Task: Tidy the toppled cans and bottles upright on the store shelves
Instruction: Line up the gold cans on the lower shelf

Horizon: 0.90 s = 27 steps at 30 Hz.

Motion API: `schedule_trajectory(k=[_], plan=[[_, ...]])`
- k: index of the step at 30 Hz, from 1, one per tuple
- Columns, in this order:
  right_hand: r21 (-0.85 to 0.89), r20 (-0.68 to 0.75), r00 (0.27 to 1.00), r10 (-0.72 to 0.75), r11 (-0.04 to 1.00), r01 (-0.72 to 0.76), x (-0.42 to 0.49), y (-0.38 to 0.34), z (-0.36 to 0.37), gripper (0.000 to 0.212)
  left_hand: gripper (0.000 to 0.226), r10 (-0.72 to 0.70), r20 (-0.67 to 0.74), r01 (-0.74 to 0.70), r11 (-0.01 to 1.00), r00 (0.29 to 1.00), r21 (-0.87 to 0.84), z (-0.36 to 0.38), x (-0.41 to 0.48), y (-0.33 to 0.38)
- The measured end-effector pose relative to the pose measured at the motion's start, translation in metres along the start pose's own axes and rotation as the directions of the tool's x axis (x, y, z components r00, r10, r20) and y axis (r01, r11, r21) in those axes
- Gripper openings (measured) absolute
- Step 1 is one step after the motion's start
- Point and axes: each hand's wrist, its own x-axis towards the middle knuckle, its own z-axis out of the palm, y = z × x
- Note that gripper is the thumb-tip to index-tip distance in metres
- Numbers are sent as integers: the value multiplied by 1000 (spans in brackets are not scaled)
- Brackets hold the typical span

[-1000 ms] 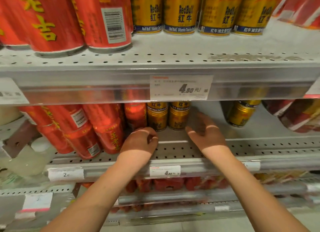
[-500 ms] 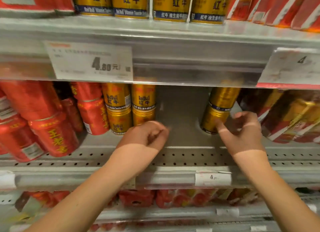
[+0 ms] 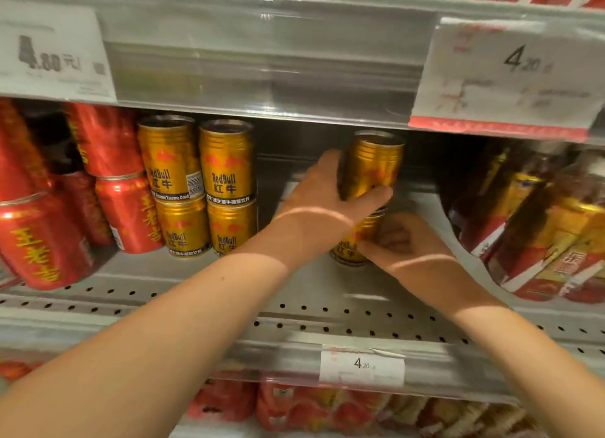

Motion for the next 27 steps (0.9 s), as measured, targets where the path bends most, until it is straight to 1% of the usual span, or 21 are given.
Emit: schedule_trajectory(k=[3, 4, 5, 7, 8, 11, 15, 16, 19, 23, 25, 27], plan=[[18, 59, 998, 32, 999, -33, 2, -3, 13, 74, 65, -49, -66, 51, 998, 997, 31, 1, 2, -2], [33, 60, 997, 47, 998, -49, 4, -6, 18, 82, 69, -62, -90, 65, 997, 994, 32, 0, 3, -2], [44, 52, 997, 55, 997, -58, 7, -9, 22, 84, 74, -77, -110, 79, 997, 991, 21, -1, 3, -2], [61, 35, 998, 50, 997, -53, 10, -15, 27, 78, 77, -112, -137, 111, 994, 984, -16, -6, 2, -3], [75, 35, 999, 38, 996, -40, 10, -17, 29, 74, 75, -118, -144, 115, 993, 982, -27, -10, 0, -5], [133, 37, 999, -17, 991, 12, 2, -19, 35, 56, 63, -69, -133, 65, 997, 989, -36, -23, -10, -10], [194, 100, 993, -54, 980, 33, -3, -24, 40, 44, 41, -23, -117, 34, 995, 993, 89, -43, -29, -11], [210, 116, 991, -62, 977, 36, -4, -25, 42, 43, 38, -21, -126, 37, 992, 992, 123, -47, -33, -10], [257, 135, 988, -75, 966, 38, -6, -27, 51, 41, 44, -26, -127, 51, 978, 992, 200, -56, -40, -12], [259, 172, 982, -79, 965, 33, -8, -33, 57, 47, 50, -68, -100, 85, 982, 993, 170, -63, -48, -15], [236, 213, 974, -75, 972, 24, -8, -35, 57, 46, 47, -65, -131, 89, 978, 989, 186, -68, -54, -17], [203, 240, 968, -77, 979, 28, -9, -39, 59, 51, 38, -46, -205, 90, 973, 978, 210, -73, -63, -21]])
